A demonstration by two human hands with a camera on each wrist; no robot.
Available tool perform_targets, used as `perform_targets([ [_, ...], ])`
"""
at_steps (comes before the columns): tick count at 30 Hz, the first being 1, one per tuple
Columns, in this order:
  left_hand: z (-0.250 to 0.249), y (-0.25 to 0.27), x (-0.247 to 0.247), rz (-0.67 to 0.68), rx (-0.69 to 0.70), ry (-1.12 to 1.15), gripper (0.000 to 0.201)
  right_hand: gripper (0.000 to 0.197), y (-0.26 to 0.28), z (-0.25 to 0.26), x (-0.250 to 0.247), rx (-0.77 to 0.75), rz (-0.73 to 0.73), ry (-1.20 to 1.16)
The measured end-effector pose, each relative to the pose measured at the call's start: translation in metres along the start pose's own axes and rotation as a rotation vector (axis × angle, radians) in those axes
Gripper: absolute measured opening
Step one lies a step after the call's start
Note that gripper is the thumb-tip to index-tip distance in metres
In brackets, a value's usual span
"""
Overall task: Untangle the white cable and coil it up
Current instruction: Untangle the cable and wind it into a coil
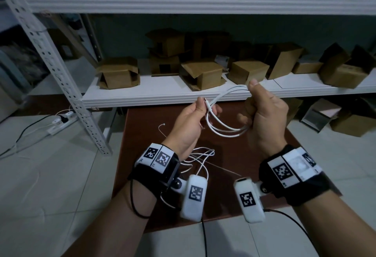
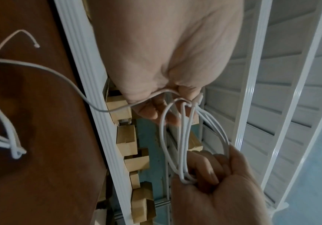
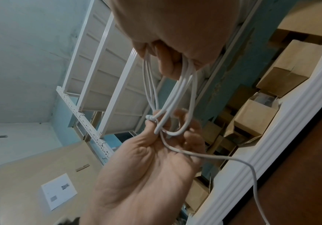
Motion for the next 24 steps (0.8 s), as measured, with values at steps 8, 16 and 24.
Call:
perform_targets([
  [8,-0.015,0.013,0.014,0.05,-0.047,0.407,0.044,0.045,0.009,-0.012,0.012,0.053,0.002,-0.096],
  [16,-0.025,0.012,0.007,0.116,0.013,0.517,0.065,0.033,0.007,-0.018,0.015,0.138,0.005,-0.255],
  [24,-0.02,0.007,-0.006,-0.127,0.022,0.06,0.052,0.048,0.013,-0.024,0.017,0.205,0.271,0.065],
])
Point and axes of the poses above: each hand's wrist, its own y-axis away from the middle knuckle, its own x-axis out of the palm, z = x × y, the point moved 5 cm from there along -y, towards the middle knuckle, and after that the axes turned 1 degree about z, right-handed, at the moved point
